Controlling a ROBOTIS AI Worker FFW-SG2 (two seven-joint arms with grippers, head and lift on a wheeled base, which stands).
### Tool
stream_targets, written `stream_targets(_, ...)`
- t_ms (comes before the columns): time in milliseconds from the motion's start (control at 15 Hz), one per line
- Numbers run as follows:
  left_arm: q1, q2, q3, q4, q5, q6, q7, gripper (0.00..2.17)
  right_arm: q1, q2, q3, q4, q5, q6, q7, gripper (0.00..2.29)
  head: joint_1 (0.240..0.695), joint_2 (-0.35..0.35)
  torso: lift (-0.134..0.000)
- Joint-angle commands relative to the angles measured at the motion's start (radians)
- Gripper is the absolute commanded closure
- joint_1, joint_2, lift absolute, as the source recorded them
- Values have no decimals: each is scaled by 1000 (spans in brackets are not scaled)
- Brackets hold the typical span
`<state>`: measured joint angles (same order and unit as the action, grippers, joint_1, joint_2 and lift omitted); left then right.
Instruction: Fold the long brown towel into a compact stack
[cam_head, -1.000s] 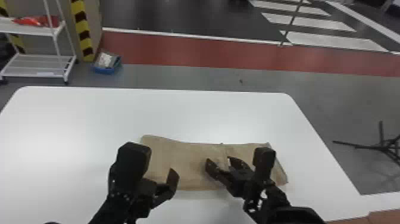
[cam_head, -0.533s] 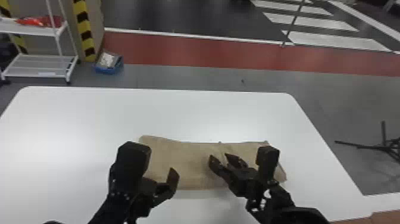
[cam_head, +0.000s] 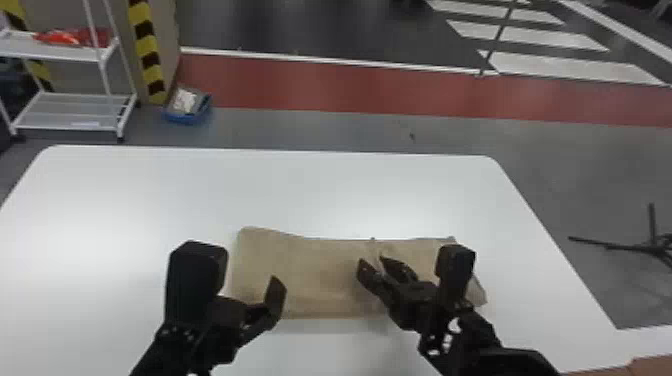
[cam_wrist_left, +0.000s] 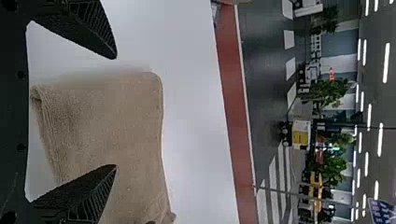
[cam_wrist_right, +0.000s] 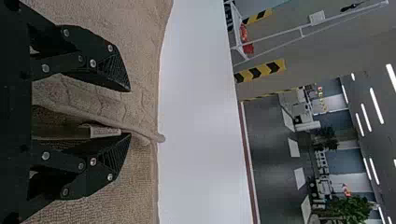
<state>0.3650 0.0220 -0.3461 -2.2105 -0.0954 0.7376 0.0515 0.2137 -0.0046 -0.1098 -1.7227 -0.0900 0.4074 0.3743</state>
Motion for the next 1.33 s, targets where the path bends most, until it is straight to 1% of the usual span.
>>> stream_targets(0, 52, 1, 98, 6, 57, -226, 27, 39, 1, 5, -1, 0, 1, 3, 0, 653, 695, -170, -92)
stream_targets(67, 78, 1, 141, 37, 95, -410, 65, 39, -1, 5, -1, 0, -1, 3, 0, 815, 695, -150, -92)
stream_targets(133, 98, 1, 173, 69, 129, -557, 102, 39, -1, 5, -1, 0, -1, 3, 0, 826, 695, -131, -92)
stream_targets(200, 114, 1, 199, 83, 158, -619, 126, 39, 1, 5, 1, -1, -1, 3, 0, 826, 695, -88, -92)
stream_targets(267, 132, 1, 230, 94, 212, -668, 126, 39, 1, 5, 1, -5, -1, 6, 0, 826, 695, -62, -92)
stream_targets(333, 149, 3, 249, 109, 232, -723, 128, 39, 4, 5, 1, -5, 1, 6, 0, 829, 695, -40, -92)
stream_targets(467, 178, 3, 263, 132, 241, -821, 140, 39, 4, 5, 1, -6, -1, 6, 3, 1214, 695, -7, -92)
stream_targets(667, 201, 3, 289, 133, 256, -843, 139, 39, 10, 5, 2, -20, -1, 6, 5, 1241, 695, 35, -91)
stream_targets(800, 206, 1, 295, 133, 256, -843, 131, 39, 12, 5, 4, -32, -4, 6, 3, 1244, 695, 46, -91)
stream_targets(867, 207, 1, 299, 135, 260, -858, 131, 39, 12, 5, 6, -41, -7, 6, 3, 1366, 695, 50, -91)
stream_targets(1000, 215, 1, 311, 135, 270, -870, 133, 39, 12, 5, 4, -69, -17, 9, 3, 1382, 695, 57, -91)
stream_targets(1067, 218, 1, 314, 135, 270, -876, 133, 39, 16, 5, -5, -92, -31, 15, 8, 1382, 695, 61, -91)
stream_targets(1133, 219, 1, 317, 137, 270, -876, 133, 39, 21, 5, -27, -124, -66, 34, 14, 1382, 695, 65, -91)
stream_targets(1267, 219, 1, 322, 141, 270, -876, 131, 39, 38, 5, -76, -193, -106, 71, 28, 1382, 695, 65, -91)
